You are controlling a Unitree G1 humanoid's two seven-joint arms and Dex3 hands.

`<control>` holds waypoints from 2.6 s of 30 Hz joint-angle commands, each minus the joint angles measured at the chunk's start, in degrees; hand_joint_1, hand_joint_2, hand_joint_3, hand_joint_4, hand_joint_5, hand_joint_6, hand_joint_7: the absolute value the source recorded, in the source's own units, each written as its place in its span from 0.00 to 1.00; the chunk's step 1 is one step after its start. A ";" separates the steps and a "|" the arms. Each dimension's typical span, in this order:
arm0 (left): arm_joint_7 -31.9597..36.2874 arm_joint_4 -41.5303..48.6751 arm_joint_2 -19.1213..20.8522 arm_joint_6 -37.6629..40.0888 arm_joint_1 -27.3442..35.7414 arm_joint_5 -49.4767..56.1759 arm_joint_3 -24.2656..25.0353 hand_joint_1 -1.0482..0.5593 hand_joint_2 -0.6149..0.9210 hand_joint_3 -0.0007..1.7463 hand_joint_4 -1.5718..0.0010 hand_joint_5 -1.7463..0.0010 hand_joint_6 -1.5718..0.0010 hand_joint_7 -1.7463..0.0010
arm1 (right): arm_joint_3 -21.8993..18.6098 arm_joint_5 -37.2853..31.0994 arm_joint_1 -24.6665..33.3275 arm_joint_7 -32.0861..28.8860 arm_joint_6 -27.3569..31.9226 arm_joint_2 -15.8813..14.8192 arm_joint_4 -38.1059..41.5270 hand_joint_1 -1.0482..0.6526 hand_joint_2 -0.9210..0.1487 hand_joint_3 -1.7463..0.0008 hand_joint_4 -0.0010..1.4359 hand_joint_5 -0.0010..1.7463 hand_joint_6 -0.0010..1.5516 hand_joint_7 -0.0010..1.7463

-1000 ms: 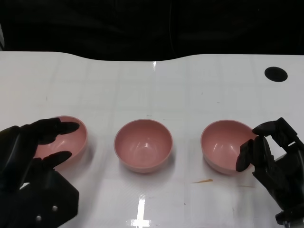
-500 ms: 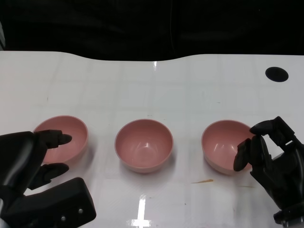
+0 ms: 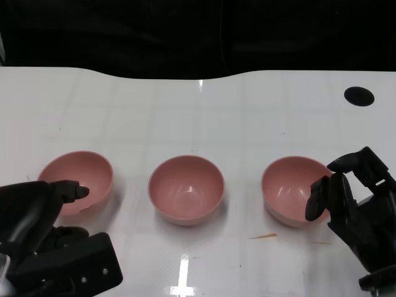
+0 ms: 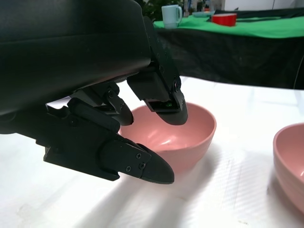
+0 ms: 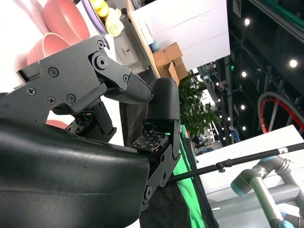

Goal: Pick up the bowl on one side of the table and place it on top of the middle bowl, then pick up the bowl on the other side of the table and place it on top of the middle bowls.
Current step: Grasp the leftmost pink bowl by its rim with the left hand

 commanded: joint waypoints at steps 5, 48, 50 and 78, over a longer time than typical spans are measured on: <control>2.08 3.97 1.42 -0.96 -2.53 -0.81 -0.71 0.25 0.99 0.00 0.50 1.00 0.48 1.00 | 1.52 0.16 1.44 0.11 -0.21 -0.36 -2.83 0.56 0.29 0.39 0.61 1.00 0.48 0.83; 1.35 28.91 4.58 -10.08 -17.49 -8.99 -7.98 0.28 1.00 0.02 0.50 1.00 0.48 1.00 | 3.36 0.09 2.30 -0.05 -0.18 0.02 -4.71 0.55 0.32 0.38 0.60 1.00 0.50 0.81; 1.60 29.87 4.73 -10.43 -17.91 -9.17 -8.36 0.28 1.00 0.02 0.49 0.99 0.48 1.00 | 3.58 0.29 2.45 0.14 -0.02 0.00 -4.98 0.56 0.31 0.37 0.60 1.00 0.50 0.81; 2.96 46.02 2.77 -14.22 -25.56 -13.27 -11.24 0.57 1.00 0.06 0.25 0.87 0.31 0.94 | 4.31 0.04 2.97 -0.92 0.71 0.23 -5.91 0.55 0.31 0.37 0.60 1.00 0.49 0.82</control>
